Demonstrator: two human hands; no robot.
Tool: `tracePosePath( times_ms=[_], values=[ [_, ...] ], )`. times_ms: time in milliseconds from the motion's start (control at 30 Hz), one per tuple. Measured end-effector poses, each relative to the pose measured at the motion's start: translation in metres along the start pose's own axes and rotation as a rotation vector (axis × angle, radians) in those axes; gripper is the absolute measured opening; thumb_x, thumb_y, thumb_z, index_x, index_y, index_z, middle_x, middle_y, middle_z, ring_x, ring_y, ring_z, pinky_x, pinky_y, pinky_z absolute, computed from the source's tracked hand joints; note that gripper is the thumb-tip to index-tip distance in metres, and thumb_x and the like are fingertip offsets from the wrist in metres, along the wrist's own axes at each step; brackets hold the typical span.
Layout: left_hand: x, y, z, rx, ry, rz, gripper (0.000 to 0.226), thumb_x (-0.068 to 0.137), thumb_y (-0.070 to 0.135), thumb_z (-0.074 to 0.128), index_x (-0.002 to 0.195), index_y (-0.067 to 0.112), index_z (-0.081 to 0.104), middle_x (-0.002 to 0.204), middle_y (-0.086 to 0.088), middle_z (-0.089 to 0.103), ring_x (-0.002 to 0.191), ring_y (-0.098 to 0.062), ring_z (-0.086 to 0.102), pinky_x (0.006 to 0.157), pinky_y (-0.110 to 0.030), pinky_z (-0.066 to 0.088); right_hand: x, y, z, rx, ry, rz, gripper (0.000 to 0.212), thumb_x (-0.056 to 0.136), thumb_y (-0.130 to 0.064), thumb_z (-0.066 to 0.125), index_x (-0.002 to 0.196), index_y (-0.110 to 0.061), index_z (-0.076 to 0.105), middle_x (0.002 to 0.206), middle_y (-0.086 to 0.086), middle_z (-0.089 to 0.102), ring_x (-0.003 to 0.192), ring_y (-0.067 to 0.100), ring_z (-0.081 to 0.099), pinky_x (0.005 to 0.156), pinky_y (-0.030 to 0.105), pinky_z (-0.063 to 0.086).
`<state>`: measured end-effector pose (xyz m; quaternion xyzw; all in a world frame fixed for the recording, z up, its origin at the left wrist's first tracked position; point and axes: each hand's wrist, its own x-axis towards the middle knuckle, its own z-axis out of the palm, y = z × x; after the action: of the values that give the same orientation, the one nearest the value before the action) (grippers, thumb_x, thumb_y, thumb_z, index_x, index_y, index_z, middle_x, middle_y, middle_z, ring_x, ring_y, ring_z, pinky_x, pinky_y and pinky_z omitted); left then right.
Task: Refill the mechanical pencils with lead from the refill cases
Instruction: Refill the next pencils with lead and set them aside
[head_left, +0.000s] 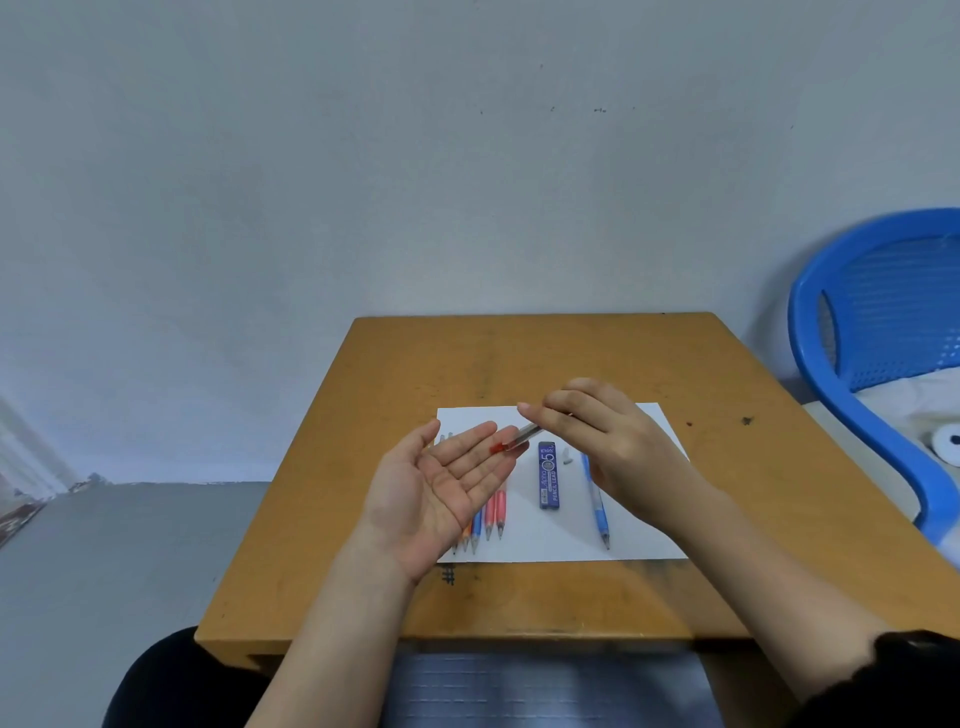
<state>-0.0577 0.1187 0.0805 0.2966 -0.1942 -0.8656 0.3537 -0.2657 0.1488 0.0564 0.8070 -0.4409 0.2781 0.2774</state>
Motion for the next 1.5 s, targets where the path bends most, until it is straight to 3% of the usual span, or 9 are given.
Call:
tracePosePath(
  times_ms=[167, 333, 467, 633, 833, 1033, 1167, 1333, 1500],
  values=[
    [-0.001, 0.0, 0.002, -0.007, 0.001, 0.002, 0.051, 0.101, 0.029, 0.036, 0.12, -0.015, 0.052, 0.117, -0.034, 0.061, 0.115, -0.043, 0.058, 0.1, -0.046, 0.043, -0.002, 0.002, -0.005, 0.024, -0.007, -0.009, 0.037, 0.091, 0.004, 0.043, 0.12, -0.005, 0.064, 0.105, 0.011, 0.067, 0.102, 0.023, 0.053, 0.083, 0.033, 0.05],
    [-0.004, 0.0, 0.005, -0.02, 0.0, -0.02, 0.05, 0.101, 0.027, 0.036, 0.119, -0.017, 0.051, 0.117, -0.037, 0.059, 0.112, -0.046, 0.058, 0.098, -0.049, 0.043, 0.0, 0.0, -0.008, 0.03, 0.088, -0.004, 0.045, 0.089, 0.009, 0.049, 0.132, -0.004, 0.046, 0.1, 0.011, 0.068, 0.098, 0.022, 0.054, 0.084, 0.032, 0.047],
    [-0.004, 0.0, 0.004, -0.035, -0.008, -0.032, 0.051, 0.101, 0.027, 0.035, 0.12, -0.018, 0.05, 0.117, -0.037, 0.059, 0.112, -0.047, 0.058, 0.098, -0.049, 0.042, -0.003, 0.007, -0.008, -0.013, 0.077, -0.052, 0.029, 0.099, 0.001, 0.042, 0.112, -0.001, 0.067, 0.101, 0.012, 0.069, 0.1, 0.024, 0.056, 0.092, 0.034, 0.047],
    [-0.005, 0.002, 0.006, -0.043, -0.013, -0.025, 0.05, 0.101, 0.026, 0.036, 0.119, -0.018, 0.051, 0.117, -0.037, 0.059, 0.113, -0.046, 0.058, 0.101, -0.048, 0.042, -0.005, 0.01, -0.008, -0.023, 0.093, -0.053, 0.033, 0.097, 0.005, 0.04, 0.122, -0.001, 0.061, 0.106, 0.012, 0.068, 0.104, 0.023, 0.056, 0.102, 0.037, 0.043],
    [-0.007, 0.001, 0.008, -0.036, -0.019, -0.024, 0.049, 0.101, 0.026, 0.035, 0.12, -0.016, 0.052, 0.116, -0.035, 0.06, 0.112, -0.046, 0.059, 0.101, -0.047, 0.043, -0.01, 0.014, 0.0, -0.048, 0.127, -0.01, 0.041, 0.077, 0.021, 0.061, 0.111, -0.002, 0.069, 0.108, 0.016, 0.067, 0.106, 0.028, 0.058, 0.098, 0.046, 0.046],
    [-0.007, -0.001, 0.009, -0.032, -0.043, -0.043, 0.048, 0.1, 0.025, 0.035, 0.117, -0.016, 0.054, 0.116, -0.034, 0.061, 0.108, -0.045, 0.062, 0.091, -0.048, 0.05, -0.006, 0.013, -0.005, -0.019, 0.141, -0.06, 0.039, 0.093, 0.011, 0.047, 0.127, -0.006, 0.054, 0.111, 0.012, 0.068, 0.107, 0.026, 0.061, 0.1, 0.043, 0.046],
    [-0.007, -0.002, 0.01, -0.019, -0.06, -0.06, 0.048, 0.1, 0.025, 0.035, 0.119, -0.016, 0.053, 0.117, -0.034, 0.061, 0.108, -0.045, 0.061, 0.088, -0.052, 0.049, -0.005, 0.016, -0.005, -0.034, 0.189, -0.05, 0.028, 0.094, 0.01, 0.047, 0.103, 0.001, 0.072, 0.103, 0.015, 0.07, 0.101, 0.031, 0.065, 0.097, 0.048, 0.047],
    [-0.007, -0.003, 0.01, -0.037, -0.081, -0.067, 0.047, 0.099, 0.023, 0.036, 0.118, -0.017, 0.053, 0.117, -0.034, 0.061, 0.108, -0.045, 0.062, 0.088, -0.05, 0.05, -0.007, 0.015, -0.005, 0.0, 0.188, -0.052, 0.042, 0.088, 0.015, 0.053, 0.125, -0.005, 0.057, 0.111, 0.012, 0.069, 0.108, 0.028, 0.062, 0.098, 0.035, 0.049],
    [-0.008, -0.002, 0.009, -0.052, -0.083, -0.064, 0.048, 0.1, 0.023, 0.035, 0.118, -0.017, 0.053, 0.116, -0.035, 0.06, 0.109, -0.045, 0.061, 0.089, -0.051, 0.049, -0.009, 0.015, -0.005, 0.004, 0.162, -0.03, 0.031, 0.084, 0.013, 0.06, 0.111, -0.001, 0.068, 0.111, 0.013, 0.069, 0.112, 0.027, 0.06, 0.101, 0.028, 0.046]
  ],
)
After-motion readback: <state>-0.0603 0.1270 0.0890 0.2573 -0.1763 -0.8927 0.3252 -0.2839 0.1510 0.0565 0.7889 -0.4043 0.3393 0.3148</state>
